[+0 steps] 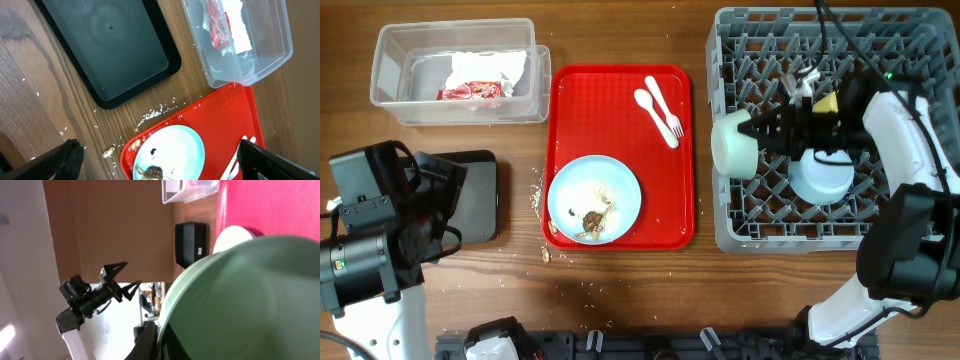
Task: Sort waste into correct bins and load items into the dishwasher rack
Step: 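Carry the green bowl with the right gripper into the rack beside the blue bowl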
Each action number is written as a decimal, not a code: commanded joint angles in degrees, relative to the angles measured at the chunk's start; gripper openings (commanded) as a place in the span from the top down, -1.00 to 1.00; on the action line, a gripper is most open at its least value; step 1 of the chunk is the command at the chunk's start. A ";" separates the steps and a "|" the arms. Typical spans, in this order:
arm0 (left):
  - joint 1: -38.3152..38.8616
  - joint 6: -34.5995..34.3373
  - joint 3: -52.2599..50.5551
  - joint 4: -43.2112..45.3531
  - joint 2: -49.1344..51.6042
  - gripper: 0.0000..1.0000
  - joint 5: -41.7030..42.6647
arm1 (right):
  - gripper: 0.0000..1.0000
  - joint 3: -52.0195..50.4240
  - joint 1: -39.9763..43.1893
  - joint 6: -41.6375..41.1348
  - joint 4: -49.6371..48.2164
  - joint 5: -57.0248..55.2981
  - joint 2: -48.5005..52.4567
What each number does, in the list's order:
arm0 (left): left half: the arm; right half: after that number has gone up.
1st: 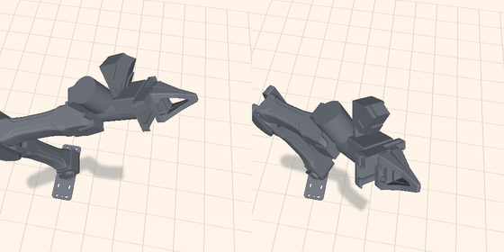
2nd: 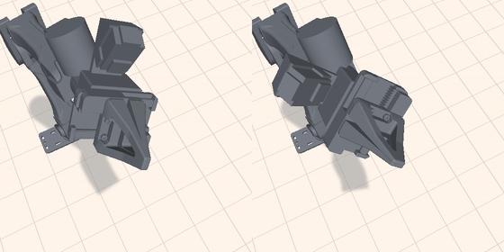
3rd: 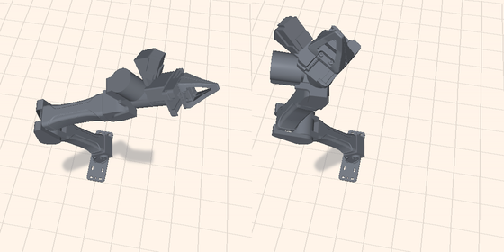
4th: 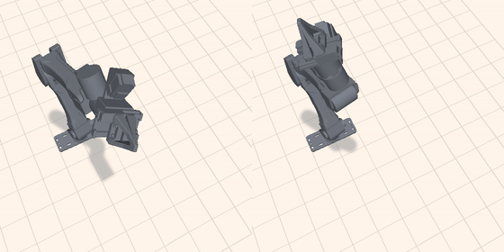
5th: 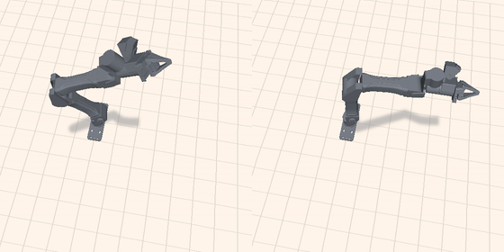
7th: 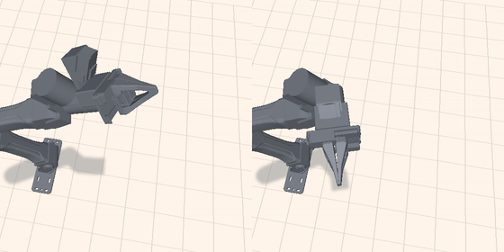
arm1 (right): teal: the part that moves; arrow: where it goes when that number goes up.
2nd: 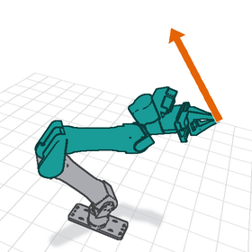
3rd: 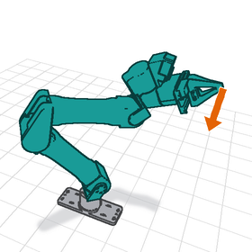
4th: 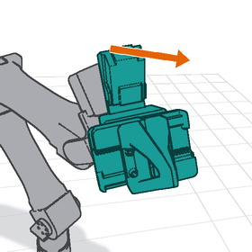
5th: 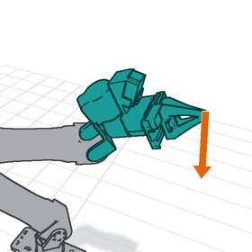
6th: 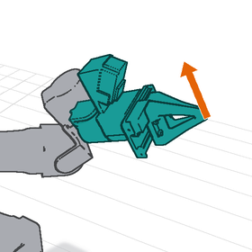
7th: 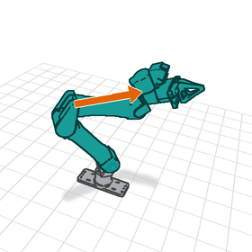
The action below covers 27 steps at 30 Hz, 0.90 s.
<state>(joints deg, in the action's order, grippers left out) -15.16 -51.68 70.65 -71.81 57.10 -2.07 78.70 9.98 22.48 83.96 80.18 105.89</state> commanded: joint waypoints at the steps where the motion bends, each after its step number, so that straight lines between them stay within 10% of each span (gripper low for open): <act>1: -0.24 0.70 -0.04 0.20 0.02 -1.00 -0.79 | 0.92 -3.85 1.90 4.48 -0.61 3.04 0.50; 20: -0.24 0.70 -0.04 0.17 0.02 -1.00 -0.79 | 0.88 -8.00 9.70 5.35 -2.43 -7.82 0.09; 27: -0.24 0.70 -0.04 0.17 0.02 -1.00 -0.79 | 0.72 -3.23 12.98 -20.81 -15.17 -37.07 -7.76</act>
<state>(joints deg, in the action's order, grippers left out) -15.16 -51.68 70.65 -71.81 57.10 -2.07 71.72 21.80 16.84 72.84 64.73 104.55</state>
